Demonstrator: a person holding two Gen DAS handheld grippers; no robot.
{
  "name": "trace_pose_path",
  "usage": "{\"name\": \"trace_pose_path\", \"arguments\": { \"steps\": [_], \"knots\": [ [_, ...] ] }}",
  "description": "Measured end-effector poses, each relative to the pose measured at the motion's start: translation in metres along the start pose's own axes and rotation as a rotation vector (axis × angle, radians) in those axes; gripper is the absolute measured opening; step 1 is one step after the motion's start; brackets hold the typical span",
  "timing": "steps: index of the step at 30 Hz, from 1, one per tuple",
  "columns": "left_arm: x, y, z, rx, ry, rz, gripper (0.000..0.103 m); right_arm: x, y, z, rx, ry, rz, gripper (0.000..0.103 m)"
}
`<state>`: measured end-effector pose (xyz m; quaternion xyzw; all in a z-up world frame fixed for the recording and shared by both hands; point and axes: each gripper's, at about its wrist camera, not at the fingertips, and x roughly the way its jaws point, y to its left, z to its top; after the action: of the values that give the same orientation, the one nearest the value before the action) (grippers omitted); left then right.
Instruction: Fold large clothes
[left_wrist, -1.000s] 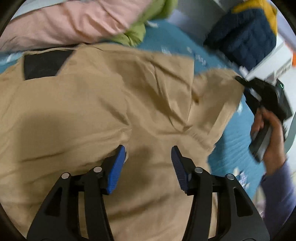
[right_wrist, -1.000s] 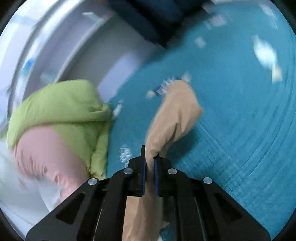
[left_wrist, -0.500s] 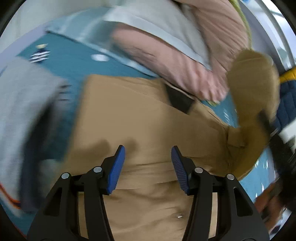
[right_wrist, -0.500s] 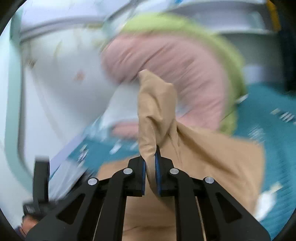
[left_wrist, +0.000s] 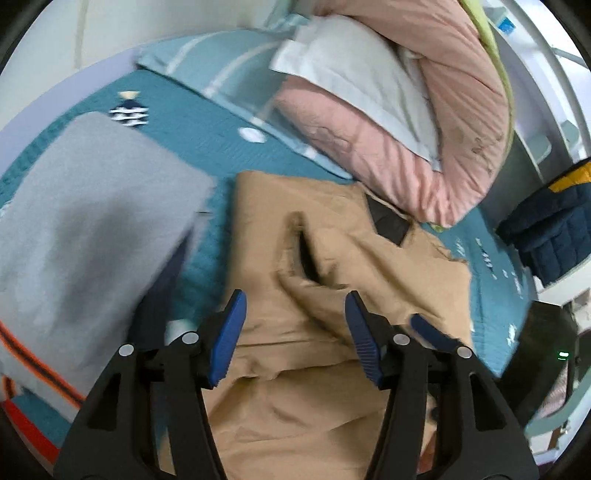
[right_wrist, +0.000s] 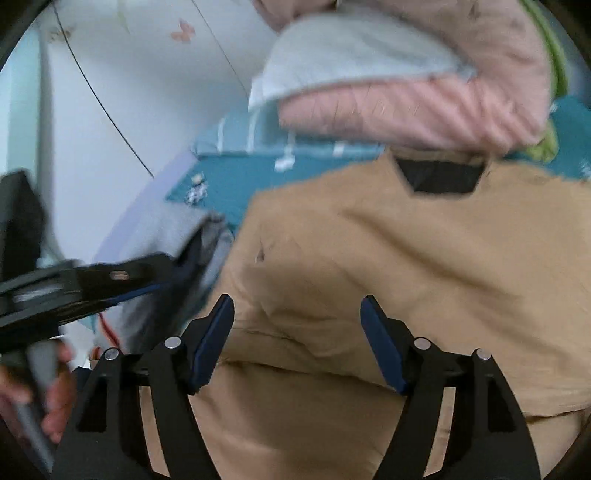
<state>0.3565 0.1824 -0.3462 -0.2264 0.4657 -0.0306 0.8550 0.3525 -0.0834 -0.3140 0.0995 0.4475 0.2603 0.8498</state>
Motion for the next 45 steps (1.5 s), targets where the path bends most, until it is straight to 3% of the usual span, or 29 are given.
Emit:
{"name": "trace_pose_path", "arguments": {
  "steps": [3,6,8,10,11,14,17,22,25,27,28,31,33,37,39,41,45],
  "knots": [
    [0.021,-0.028,0.005,0.068,0.036,-0.043,0.057,-0.021,-0.047,0.012,0.116,-0.018,-0.062,0.068],
    [0.06,-0.051,0.007,0.091,0.135,-0.105,0.057,-0.023,-0.096,0.01,0.234,0.026,-0.135,0.067],
    [0.093,-0.058,0.004,0.11,0.216,-0.07,0.058,-0.012,-0.125,0.001,0.316,0.088,-0.166,0.067],
    [0.121,-0.054,0.0,0.104,0.283,-0.027,0.058,0.008,-0.153,-0.014,0.404,0.172,-0.147,0.066],
    [0.134,-0.048,-0.002,0.077,0.305,-0.04,0.058,0.011,-0.159,-0.019,0.41,0.172,-0.135,0.065],
    [0.126,-0.048,0.008,0.062,0.296,-0.079,0.058,0.007,-0.153,-0.015,0.373,0.186,-0.127,0.068],
    [0.096,-0.044,0.032,0.075,0.229,-0.13,0.058,-0.019,-0.154,0.002,0.379,0.137,-0.037,0.068],
    [0.085,-0.031,0.078,0.053,0.229,-0.11,0.058,-0.048,-0.192,0.045,0.39,0.055,-0.139,0.068],
    [0.074,-0.045,0.089,0.1,0.248,-0.217,0.062,-0.056,-0.215,0.059,0.422,0.033,-0.175,0.069],
    [0.075,-0.048,0.09,0.083,0.314,-0.344,0.076,-0.058,-0.23,0.064,0.452,0.047,-0.19,0.069],
    [0.076,-0.046,0.091,0.058,0.331,-0.364,0.076,-0.059,-0.234,0.065,0.461,0.05,-0.189,0.069],
    [0.078,-0.034,0.08,0.002,0.387,-0.327,0.076,-0.06,-0.231,0.063,0.456,0.05,-0.161,0.069],
    [0.082,-0.023,0.07,0.008,0.417,-0.2,0.076,-0.053,-0.227,0.062,0.457,0.056,-0.152,0.069],
    [0.068,-0.002,0.08,-0.057,0.288,-0.202,0.076,-0.04,-0.23,0.064,0.46,0.071,-0.179,0.069],
    [0.068,0.003,0.096,-0.069,0.22,-0.13,0.077,-0.038,-0.235,0.071,0.456,0.074,-0.214,0.069],
    [0.081,0.008,0.11,-0.057,0.208,-0.038,0.078,-0.033,-0.241,0.081,0.448,0.075,-0.253,0.069],
    [0.134,0.009,0.131,-0.016,0.297,0.174,0.078,-0.018,-0.262,0.096,0.485,0.099,-0.313,0.072]
  ]
}}
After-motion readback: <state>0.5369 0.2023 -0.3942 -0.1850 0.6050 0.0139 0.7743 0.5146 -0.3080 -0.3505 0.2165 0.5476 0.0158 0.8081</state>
